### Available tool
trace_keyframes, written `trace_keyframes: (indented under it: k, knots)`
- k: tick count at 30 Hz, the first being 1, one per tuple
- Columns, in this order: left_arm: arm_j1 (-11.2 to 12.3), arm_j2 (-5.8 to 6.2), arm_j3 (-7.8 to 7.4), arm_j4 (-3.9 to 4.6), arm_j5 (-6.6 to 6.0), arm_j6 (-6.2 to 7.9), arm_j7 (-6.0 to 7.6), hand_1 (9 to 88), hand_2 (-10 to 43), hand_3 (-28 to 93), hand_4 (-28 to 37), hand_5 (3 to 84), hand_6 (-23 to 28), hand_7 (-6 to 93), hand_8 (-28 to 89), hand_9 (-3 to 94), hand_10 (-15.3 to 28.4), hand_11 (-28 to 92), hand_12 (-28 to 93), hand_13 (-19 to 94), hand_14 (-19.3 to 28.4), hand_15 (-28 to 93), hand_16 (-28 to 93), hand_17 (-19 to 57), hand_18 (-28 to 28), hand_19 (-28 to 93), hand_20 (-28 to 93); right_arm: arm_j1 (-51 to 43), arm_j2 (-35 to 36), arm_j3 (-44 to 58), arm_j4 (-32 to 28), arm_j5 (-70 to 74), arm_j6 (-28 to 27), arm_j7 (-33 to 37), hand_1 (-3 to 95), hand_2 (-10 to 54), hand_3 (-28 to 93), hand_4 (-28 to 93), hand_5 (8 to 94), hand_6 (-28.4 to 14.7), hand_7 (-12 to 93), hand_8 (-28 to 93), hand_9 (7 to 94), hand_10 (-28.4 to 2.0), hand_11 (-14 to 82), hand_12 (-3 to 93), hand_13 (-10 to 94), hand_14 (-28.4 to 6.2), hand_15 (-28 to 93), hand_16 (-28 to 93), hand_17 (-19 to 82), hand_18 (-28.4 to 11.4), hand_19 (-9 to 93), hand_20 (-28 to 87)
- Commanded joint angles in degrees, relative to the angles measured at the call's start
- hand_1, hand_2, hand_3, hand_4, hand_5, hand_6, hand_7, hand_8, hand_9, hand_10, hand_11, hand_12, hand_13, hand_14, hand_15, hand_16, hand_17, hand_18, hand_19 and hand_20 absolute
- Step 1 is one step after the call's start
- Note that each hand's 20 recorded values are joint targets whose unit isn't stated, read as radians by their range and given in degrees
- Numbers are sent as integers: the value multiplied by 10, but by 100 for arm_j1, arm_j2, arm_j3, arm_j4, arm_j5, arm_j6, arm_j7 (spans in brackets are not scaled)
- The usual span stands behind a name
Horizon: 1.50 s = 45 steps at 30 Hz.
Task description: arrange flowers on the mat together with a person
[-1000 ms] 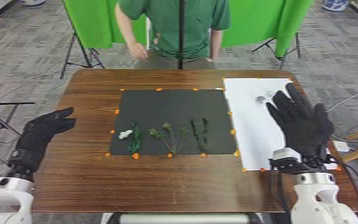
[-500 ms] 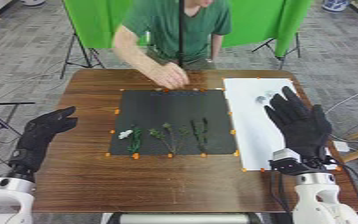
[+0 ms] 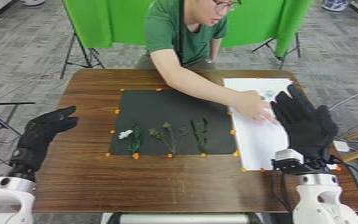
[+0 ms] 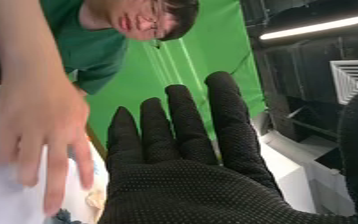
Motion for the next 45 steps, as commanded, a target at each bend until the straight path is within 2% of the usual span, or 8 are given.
trace_keyframes:
  k: [1, 17, 21, 23, 29, 31, 40, 45]
  knots:
    - [112, -45, -36, 19, -110, -9, 5, 238, 36, 692, -283, 436, 42, 113, -71, 463, 142, 173, 114, 389, 169, 116, 4, 88, 110, 37, 175, -88, -11, 22, -57, 9, 15, -92, 88, 8, 722, -162, 414, -36, 79, -70, 357, -159, 29, 108, 233, -126, 37, 125, 117, -109, 2, 197]
    - [136, 42, -94, 73, -171, -56, -25, 241, 36, 690, -283, 436, 42, 113, -71, 462, 141, 174, 114, 388, 169, 116, 4, 87, 110, 35, 175, -102, 4, 50, -51, -9, -34, -88, 93, 8, 723, -163, 421, -35, 84, -71, 363, -160, 30, 112, 247, -129, 54, 120, 122, -120, 3, 200]
    - [238, 45, -212, 116, -457, 73, 71, 241, 38, 686, -283, 436, 42, 114, -71, 462, 141, 173, 114, 389, 168, 116, 4, 88, 110, 35, 174, -107, -13, 37, -41, -15, -45, -61, 93, 8, 722, -162, 421, -36, 84, -71, 363, -160, 31, 113, 247, -129, 55, 118, 122, -120, 3, 200]
    - [288, 37, -252, 154, -627, 228, 136, 234, 56, 683, -283, 437, 42, 114, -71, 463, 142, 173, 113, 390, 168, 116, 3, 88, 110, 36, 175, -127, -17, 31, -42, -18, -42, -55, 93, 8, 722, -161, 421, -36, 84, -71, 363, -160, 31, 113, 248, -130, 56, 118, 122, -120, 3, 200]
    - [384, -1, -266, 176, -1439, 1053, 415, 218, 288, 613, -283, 482, 31, 119, -82, 514, 148, 178, 106, 419, 173, 136, -1, 105, 100, 39, 179, -125, -24, 26, -37, -29, -60, -32, 94, 5, 725, -162, 423, -36, 85, -71, 364, -160, 31, 114, 249, -131, 58, 117, 122, -121, 3, 201]
    - [435, -49, -325, 176, -1527, 1088, 438, 222, 308, 609, -283, 491, 32, 113, -86, 525, 148, 182, 104, 425, 174, 143, -4, 107, 99, 42, 181, -133, -31, 32, -43, -35, -79, -25, 93, 6, 725, -162, 423, -36, 85, -71, 364, -160, 31, 114, 249, -131, 59, 117, 122, -121, 3, 201]
    - [451, -73, -346, 163, -1445, 1004, 327, 219, 308, 632, -283, 491, 39, 101, -81, 521, 150, 183, 102, 425, 174, 151, -13, 106, 99, 44, 183, -106, -29, 14, -19, -31, -78, 8, 95, 6, 723, -162, 427, -37, 86, -72, 365, -160, 31, 115, 250, -130, 60, 117, 122, -121, 2, 201]
    - [449, -67, -346, 139, -1318, 950, 265, 218, 271, 649, -283, 485, 43, 98, -77, 513, 150, 183, 103, 421, 174, 151, -15, 105, 98, 45, 183, -113, -19, 6, -33, -51, -64, -11, 94, 5, 724, -162, 427, -38, 85, -71, 365, -160, 31, 115, 250, -130, 60, 116, 122, -121, 2, 200]
